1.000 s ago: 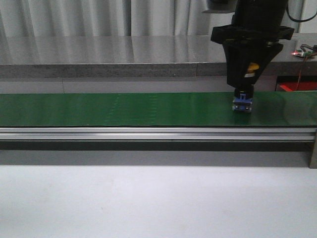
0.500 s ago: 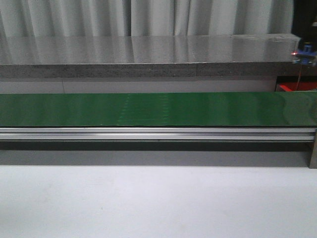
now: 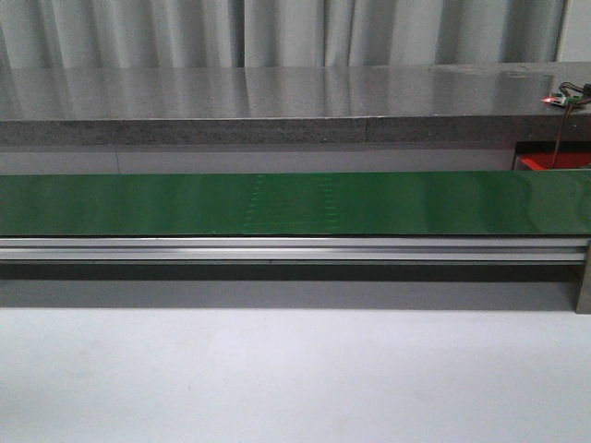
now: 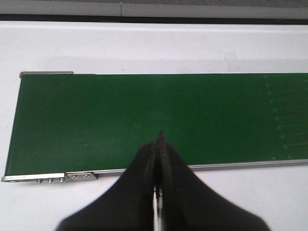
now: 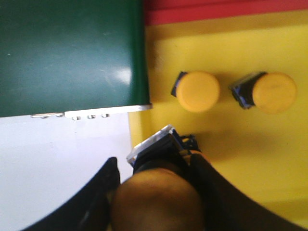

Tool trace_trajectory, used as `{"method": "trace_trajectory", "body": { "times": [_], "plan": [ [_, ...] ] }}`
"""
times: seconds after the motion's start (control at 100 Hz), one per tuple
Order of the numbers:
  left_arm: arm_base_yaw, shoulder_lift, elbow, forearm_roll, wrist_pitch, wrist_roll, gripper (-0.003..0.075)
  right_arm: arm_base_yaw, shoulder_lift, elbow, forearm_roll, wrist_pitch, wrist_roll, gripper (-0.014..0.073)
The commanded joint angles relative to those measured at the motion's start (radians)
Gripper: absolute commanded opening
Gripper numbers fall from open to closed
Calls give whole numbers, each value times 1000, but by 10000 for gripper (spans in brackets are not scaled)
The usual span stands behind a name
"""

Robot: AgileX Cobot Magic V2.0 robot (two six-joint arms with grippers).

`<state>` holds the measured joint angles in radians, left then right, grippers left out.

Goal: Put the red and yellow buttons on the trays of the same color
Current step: 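Place the yellow button in the yellow tray and open the right gripper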

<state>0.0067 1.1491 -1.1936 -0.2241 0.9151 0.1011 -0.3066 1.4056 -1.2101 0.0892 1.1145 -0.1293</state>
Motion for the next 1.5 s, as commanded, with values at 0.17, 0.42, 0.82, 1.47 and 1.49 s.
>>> {"method": "trace_trajectory", "body": {
  "times": [0.17, 0.42, 0.82, 1.47, 1.49],
  "plan": [
    [-8, -24, -25, -16, -55, -3, -19, -166, -82, 99, -7, -108, 22, 51],
    [-8, -24, -25, -16, -53, -3, -19, -265, -82, 158, -7, -198, 121, 51],
    [-8, -24, -25, -16, -43, -3, -19, -288, -29, 284, -18, -364, 140, 51],
    [-8, -24, -25, -18, -33, -3, -19, -288, 122, 285, -31, -419, 142, 114],
    [-8, -24, -25, -18, -33, -3, -19, -288, 123, 285, -31, -420, 142, 132]
  ]
}}
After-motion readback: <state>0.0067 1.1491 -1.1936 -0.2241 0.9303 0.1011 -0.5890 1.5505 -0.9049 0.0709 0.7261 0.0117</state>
